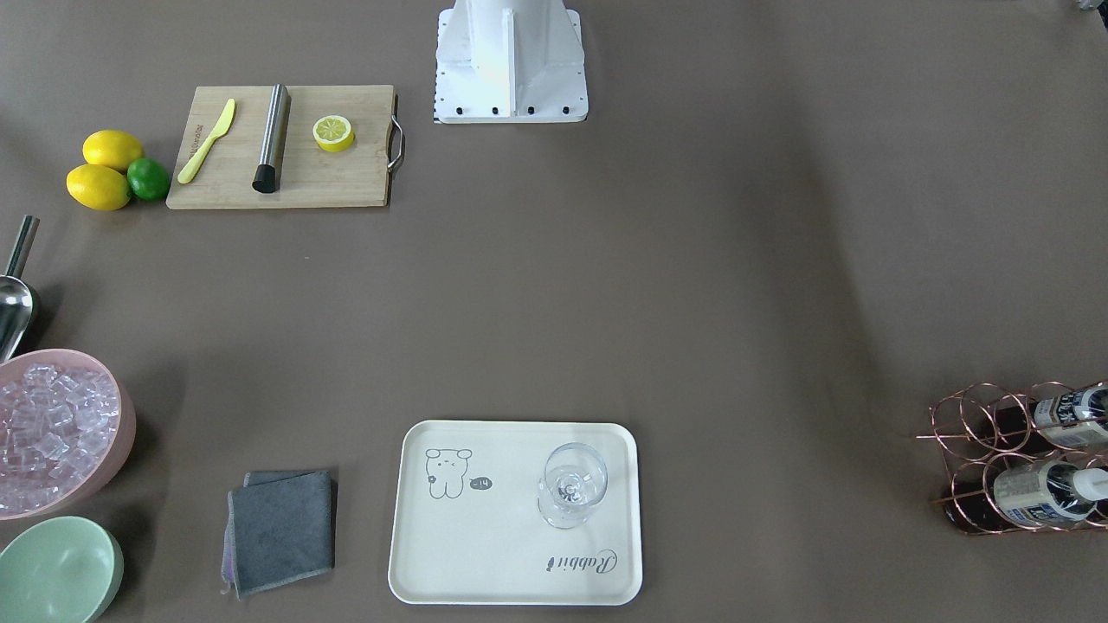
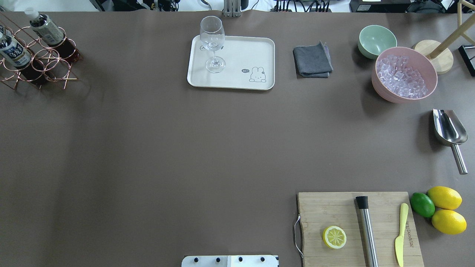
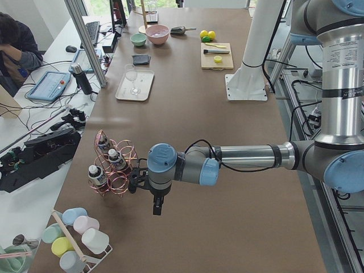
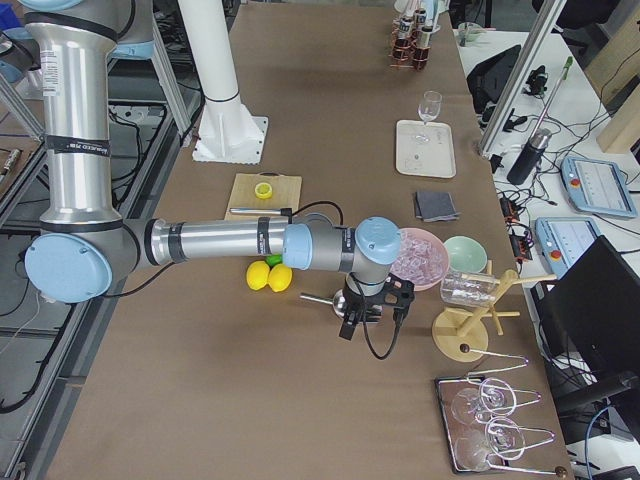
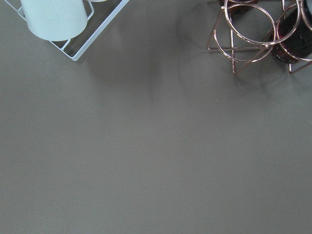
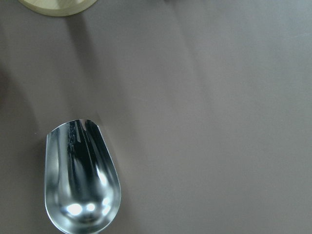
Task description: Take tea from basket to plate
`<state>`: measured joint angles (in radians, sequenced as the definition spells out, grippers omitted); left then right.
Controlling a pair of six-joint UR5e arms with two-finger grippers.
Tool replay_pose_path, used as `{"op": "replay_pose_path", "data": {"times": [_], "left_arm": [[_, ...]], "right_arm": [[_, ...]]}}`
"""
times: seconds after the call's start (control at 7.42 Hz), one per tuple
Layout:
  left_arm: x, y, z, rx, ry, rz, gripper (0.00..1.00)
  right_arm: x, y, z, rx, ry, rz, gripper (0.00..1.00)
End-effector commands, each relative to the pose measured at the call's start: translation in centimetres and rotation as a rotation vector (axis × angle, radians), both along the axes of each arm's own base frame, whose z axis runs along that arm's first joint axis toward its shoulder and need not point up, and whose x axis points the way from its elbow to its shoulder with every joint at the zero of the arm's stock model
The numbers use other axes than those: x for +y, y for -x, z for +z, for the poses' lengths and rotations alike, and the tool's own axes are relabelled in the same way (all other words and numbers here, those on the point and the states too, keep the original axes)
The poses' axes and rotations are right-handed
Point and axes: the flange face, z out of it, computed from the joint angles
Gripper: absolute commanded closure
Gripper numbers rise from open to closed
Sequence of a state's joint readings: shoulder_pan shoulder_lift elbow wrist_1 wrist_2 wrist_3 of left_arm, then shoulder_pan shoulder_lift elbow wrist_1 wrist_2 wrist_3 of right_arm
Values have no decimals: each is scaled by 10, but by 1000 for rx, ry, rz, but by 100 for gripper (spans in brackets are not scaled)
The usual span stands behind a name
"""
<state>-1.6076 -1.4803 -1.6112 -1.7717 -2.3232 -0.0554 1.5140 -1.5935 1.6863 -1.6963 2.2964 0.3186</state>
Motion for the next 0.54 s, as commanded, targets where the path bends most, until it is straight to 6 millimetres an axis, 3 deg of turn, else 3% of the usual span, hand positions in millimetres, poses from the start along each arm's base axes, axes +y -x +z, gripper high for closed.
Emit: {"op": "replay_pose_path", "data": {"times": [0.0, 0.4], "left_arm": [[4, -1, 2, 2, 1, 4, 2], [6, -2, 4, 4, 6, 4, 2]], "right_arm": [[0, 4, -2, 6, -5, -9, 0], [3, 3, -5, 4, -11, -7, 0]]}}
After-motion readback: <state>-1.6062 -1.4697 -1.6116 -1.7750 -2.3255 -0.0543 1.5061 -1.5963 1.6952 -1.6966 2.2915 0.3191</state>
